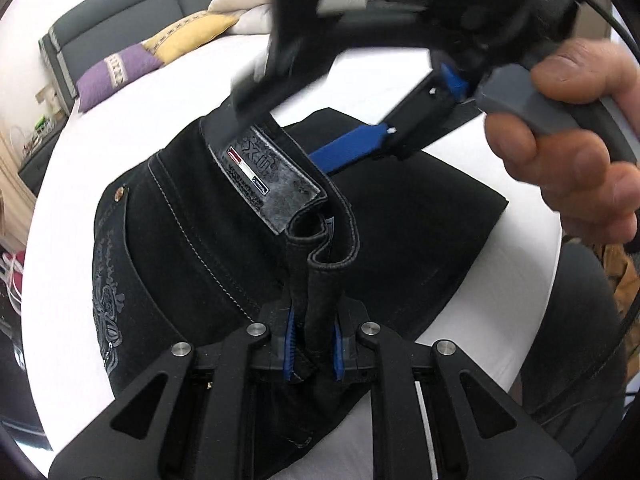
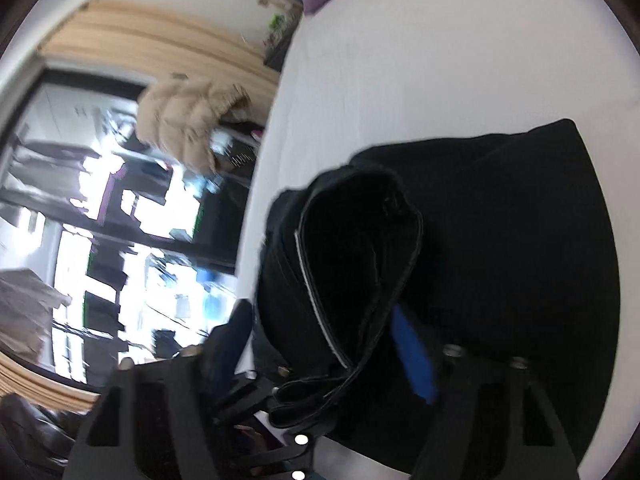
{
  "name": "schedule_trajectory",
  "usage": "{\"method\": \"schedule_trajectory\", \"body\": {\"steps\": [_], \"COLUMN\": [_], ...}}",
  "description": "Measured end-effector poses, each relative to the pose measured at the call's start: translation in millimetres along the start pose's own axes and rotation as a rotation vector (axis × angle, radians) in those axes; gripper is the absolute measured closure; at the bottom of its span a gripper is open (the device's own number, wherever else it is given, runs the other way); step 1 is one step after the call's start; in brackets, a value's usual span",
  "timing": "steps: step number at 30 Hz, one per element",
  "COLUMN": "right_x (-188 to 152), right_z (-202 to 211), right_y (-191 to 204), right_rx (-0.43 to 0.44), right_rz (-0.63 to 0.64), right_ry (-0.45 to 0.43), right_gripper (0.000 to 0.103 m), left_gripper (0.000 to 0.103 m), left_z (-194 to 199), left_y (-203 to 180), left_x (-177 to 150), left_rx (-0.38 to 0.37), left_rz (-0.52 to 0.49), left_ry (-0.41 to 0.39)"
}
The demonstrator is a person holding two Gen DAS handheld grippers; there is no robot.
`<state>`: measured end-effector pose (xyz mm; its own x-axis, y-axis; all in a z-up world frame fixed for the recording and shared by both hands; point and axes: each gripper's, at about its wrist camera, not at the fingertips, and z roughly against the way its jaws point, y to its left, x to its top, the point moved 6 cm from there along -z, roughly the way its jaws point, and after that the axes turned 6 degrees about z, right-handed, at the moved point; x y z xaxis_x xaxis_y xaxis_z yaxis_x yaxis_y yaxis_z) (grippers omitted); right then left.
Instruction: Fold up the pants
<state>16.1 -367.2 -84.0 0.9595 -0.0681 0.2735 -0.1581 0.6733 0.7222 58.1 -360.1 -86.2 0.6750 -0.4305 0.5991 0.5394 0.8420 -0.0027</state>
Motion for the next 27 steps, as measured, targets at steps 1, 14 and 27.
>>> {"method": "schedule_trajectory", "body": {"steps": [1, 14, 27], "right_x": [-1.4, 7.1, 18.9], "right_z": [-3.6, 35.2, 81.2], "right_y": [-1.1, -33.7, -81.5], "right_rx": [-0.019, -0.154, -0.229], "right_rz": [0.004, 0.03, 0.007], "right_ry": [0.016, -0.062, -0.102], "right_gripper": [0.057, 0.093, 0.093], "left_gripper": [0.09, 0.09, 0.09], "left_z": [0.7, -18.1, -47.9], "left_y": [-2.9, -8.7, -53.6], "left_x": [-3.1, 15.0, 66.5], "left_rx": [0.001, -0.077, -0.164], "left_rz": [-0.007, -0.039, -0.048], "left_ry": [0.001, -0.014, -0.011]}}
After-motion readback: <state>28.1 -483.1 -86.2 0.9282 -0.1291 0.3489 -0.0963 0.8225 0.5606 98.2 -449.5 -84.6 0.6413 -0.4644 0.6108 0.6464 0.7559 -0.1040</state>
